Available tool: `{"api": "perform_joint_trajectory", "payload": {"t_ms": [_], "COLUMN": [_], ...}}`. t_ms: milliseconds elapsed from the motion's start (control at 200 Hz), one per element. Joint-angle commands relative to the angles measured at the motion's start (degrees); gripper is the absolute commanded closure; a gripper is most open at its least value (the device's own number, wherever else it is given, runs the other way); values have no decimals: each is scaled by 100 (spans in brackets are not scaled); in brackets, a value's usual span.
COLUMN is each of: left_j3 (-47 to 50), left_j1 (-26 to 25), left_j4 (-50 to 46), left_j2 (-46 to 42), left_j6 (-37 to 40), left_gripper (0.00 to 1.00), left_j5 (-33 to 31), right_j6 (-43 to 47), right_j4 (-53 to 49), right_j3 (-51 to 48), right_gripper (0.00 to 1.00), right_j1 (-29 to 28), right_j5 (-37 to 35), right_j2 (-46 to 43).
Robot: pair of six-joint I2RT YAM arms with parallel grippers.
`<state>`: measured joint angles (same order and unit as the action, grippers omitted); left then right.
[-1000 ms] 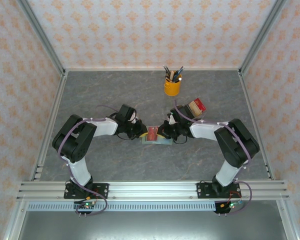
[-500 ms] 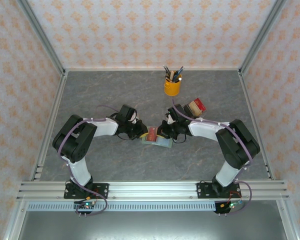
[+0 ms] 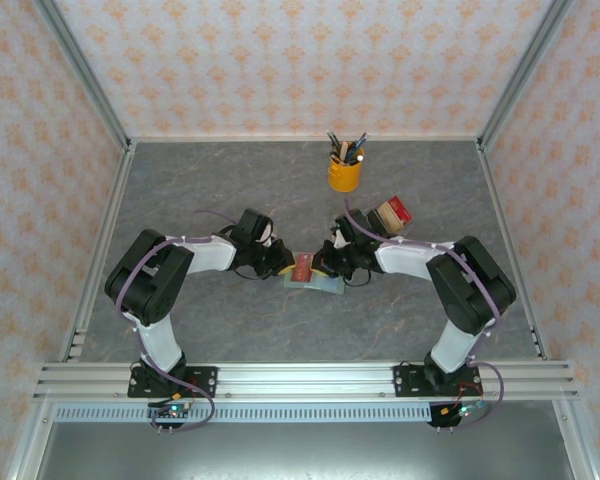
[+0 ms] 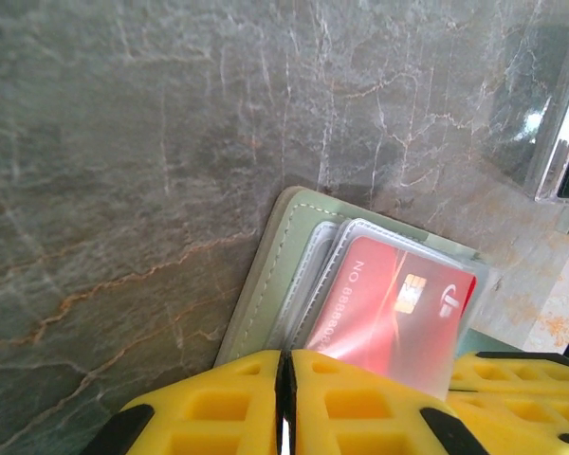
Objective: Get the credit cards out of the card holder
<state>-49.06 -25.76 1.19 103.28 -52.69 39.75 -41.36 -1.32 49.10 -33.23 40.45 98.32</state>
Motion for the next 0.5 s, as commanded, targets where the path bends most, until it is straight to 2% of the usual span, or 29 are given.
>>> {"api": "perform_joint_trajectory", "payload": {"t_ms": [0,200,270,360,490], "left_j3": [309,333,344,347,340], "left_j1": [-201,-198,-200,-195,-191], "left_j4": [-840,-758,-730,-742,-784], "left_j2": [438,437,429,390,325], "left_j6": [-24,-48,-33,-40,-32], "left_gripper": [88,88,89,89,88], "left_j5": [-231,-169,-143,-142,-186], "right_j6": [-109,-196,-216,-235,-164], "right_j4": [890,1096,1147,1144,864], "right_j3": [34,-31,-47,-67,-69], "right_gripper": [89,89,92,100,100], "right_j1": [-95,-87,-87,-70,-34], "right_j5": [138,157,126,56,-77], "right_j2": [169,187,161,102,-19]}}
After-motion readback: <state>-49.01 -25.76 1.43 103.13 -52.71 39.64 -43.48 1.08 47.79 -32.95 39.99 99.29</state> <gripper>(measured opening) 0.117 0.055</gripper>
